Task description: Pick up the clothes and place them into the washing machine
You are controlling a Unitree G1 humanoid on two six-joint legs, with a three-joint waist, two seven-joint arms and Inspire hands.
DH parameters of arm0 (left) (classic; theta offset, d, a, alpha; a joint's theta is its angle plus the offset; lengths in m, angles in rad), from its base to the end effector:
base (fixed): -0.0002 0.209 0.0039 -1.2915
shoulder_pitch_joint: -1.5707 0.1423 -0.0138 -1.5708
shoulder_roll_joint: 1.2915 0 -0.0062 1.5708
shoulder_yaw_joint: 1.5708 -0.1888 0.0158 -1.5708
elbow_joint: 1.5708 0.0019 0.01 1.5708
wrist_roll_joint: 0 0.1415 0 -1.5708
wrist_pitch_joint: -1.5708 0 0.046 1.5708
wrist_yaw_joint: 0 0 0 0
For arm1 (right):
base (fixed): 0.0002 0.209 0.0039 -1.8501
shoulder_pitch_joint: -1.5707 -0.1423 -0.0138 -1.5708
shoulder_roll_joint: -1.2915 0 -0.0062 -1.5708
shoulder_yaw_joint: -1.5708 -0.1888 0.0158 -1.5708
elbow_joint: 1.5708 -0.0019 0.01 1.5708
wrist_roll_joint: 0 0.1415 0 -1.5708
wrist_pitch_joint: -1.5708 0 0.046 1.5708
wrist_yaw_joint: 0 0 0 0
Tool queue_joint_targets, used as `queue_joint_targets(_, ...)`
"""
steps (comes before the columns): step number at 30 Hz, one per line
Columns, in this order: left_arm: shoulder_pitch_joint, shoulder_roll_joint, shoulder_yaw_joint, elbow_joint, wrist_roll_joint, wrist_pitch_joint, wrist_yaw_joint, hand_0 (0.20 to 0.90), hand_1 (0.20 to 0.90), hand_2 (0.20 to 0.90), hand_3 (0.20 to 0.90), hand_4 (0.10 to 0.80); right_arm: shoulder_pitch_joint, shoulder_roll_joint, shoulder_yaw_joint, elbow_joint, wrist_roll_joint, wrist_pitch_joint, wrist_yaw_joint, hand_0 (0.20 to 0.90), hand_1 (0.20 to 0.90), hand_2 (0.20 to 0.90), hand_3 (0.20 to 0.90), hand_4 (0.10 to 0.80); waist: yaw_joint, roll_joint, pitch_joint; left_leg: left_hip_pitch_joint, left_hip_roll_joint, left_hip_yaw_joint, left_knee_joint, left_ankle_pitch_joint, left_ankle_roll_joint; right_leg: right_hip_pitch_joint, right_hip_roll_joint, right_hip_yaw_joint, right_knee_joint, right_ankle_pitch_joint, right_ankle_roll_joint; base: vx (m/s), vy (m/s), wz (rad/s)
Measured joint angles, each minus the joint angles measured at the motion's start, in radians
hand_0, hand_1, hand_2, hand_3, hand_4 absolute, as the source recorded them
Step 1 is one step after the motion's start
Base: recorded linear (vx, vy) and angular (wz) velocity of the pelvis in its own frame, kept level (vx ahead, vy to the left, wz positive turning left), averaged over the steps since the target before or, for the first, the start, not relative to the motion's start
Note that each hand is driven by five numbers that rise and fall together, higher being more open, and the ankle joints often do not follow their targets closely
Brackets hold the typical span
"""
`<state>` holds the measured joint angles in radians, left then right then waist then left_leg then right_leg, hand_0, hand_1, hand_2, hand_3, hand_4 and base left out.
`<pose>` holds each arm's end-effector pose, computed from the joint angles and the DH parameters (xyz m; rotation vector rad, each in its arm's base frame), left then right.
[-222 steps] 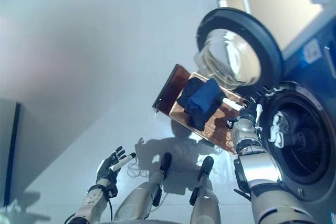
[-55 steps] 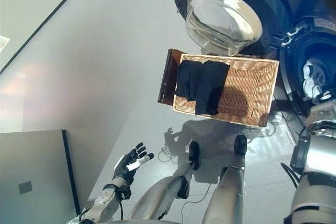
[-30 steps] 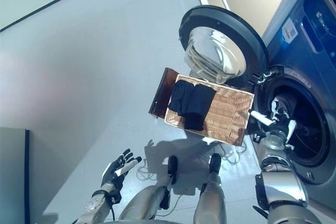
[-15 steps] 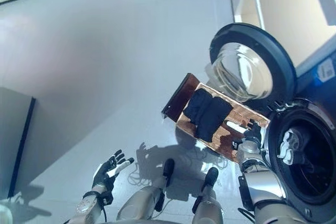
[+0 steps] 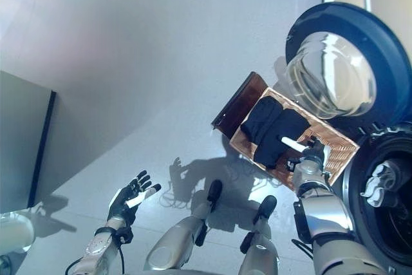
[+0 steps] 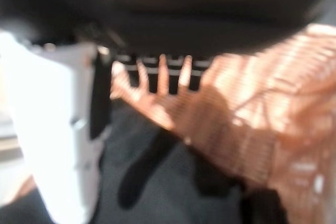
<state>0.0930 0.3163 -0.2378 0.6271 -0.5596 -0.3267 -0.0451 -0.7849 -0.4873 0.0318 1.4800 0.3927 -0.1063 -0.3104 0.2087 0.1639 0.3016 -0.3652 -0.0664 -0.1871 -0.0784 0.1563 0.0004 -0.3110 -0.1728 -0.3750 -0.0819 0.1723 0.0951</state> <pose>0.1391 0.2138 -0.0666 -0.1568 0.4213 0.0682 0.2916 -0.2886 0.0325 -0.1092 0.4889 -0.6984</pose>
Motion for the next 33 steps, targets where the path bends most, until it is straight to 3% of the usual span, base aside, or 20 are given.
queue_joint_targets(11,-0.011,0.025,0.0,-0.094,-0.038,-0.007,0.0,0.9,0.9,0.9,0.9,0.8,-0.138,-0.055,-0.002,0.001,0.01,0.0,-0.02,0.9,0.9,0.9,0.9,0.8,0.03,0.01,0.072,-0.067,-0.002,-0.011,0.0,0.006,-0.003,-0.054,0.0,-0.023,0.0,-0.002,0.002,-0.003,0.007,0.1)
queue_joint_targets(23,-0.052,0.036,-0.001,-0.099,-0.042,-0.006,0.002,0.9,0.9,0.9,0.9,0.8,-0.226,-0.089,0.017,0.074,0.006,0.041,-0.041,0.9,0.9,0.9,0.9,0.8,0.054,0.01,0.078,-0.125,-0.002,-0.033,0.004,0.019,-0.003,-0.095,0.003,-0.025,0.0,-0.007,0.005,0.006,-0.008,0.04)
queue_joint_targets(33,-0.056,0.036,-0.002,-0.109,-0.042,-0.004,0.002,0.9,0.9,0.9,0.9,0.8,-0.25,-0.09,0.138,0.087,-0.165,0.09,-0.041,0.9,0.9,0.9,0.9,0.8,0.054,0.01,0.079,-0.134,-0.001,-0.033,0.004,0.023,-0.003,-0.105,0.002,-0.024,0.001,-0.006,0.005,-0.013,0.003,0.02)
